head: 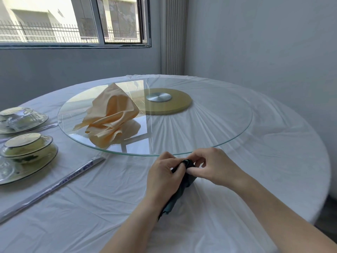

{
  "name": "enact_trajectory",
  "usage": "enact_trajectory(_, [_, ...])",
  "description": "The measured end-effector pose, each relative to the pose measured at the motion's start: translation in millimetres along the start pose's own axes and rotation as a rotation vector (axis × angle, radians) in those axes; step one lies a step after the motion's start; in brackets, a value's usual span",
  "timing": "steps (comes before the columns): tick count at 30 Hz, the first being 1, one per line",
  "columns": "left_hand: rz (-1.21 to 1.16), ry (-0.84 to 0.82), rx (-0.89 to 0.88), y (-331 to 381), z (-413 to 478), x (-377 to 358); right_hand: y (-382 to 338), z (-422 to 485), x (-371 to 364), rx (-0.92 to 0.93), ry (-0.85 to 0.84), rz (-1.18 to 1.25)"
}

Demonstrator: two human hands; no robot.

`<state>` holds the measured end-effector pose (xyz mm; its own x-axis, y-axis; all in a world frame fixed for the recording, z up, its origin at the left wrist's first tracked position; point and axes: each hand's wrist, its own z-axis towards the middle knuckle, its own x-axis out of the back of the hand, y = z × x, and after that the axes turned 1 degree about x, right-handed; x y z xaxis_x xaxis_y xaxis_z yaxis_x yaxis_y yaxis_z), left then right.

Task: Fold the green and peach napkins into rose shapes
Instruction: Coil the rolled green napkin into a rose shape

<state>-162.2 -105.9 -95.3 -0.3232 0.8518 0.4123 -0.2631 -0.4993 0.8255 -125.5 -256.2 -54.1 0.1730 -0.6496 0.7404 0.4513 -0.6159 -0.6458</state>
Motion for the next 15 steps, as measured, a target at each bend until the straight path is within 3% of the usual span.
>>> enact_trajectory(4, [-0.001,0.006,-0.024,-2,-1,-1,-6,5,3,-0.028,-0.017,-0.038])
enact_trajectory(8, [0.070,0.015,-0.071,-3,0,-2,-10,6,3,0.008,-0.042,-0.224])
enact_trajectory(12, [0.101,0.048,-0.100,-3,-1,-3,-8,7,-9,0.147,0.058,-0.442])
enact_trajectory(15, [0.106,0.047,-0.095,-4,0,-5,3,3,-21,0.259,0.175,-0.427])
